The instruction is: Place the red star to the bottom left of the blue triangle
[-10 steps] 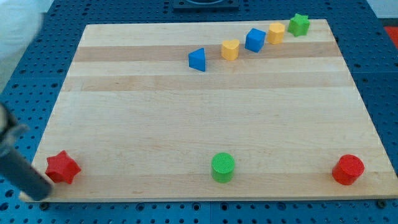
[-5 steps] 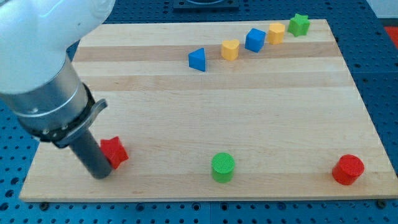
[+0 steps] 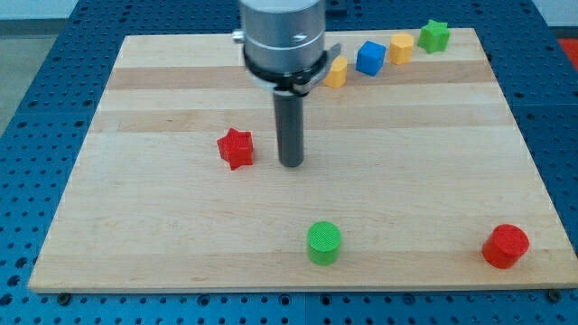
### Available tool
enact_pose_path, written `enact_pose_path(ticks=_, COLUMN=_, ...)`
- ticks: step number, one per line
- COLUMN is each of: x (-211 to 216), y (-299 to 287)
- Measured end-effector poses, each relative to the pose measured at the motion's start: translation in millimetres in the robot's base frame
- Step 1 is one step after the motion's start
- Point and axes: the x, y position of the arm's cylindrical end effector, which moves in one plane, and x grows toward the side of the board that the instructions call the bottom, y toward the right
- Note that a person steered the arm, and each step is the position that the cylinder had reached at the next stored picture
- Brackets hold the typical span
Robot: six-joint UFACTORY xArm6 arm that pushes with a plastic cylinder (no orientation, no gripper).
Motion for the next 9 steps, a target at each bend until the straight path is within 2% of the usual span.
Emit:
enact_pose_path(ticks=1, x=16, y=-4)
enact_pose_path(ticks=2, x=50, y=-42)
enact_pose_path(ticks=3, x=39, y=-101)
enact_pose_path(ticks=4, x=17, y=-115)
enact_pose_path(ticks=5, x=-4, y=-76)
enact_pose_path(ticks=6, x=-7, y=-65)
enact_pose_path(ticks=7, x=16, y=-61)
enact_pose_path(ticks=8, x=7, y=-42)
enact_pose_path(ticks=9, x=-27, y=-42)
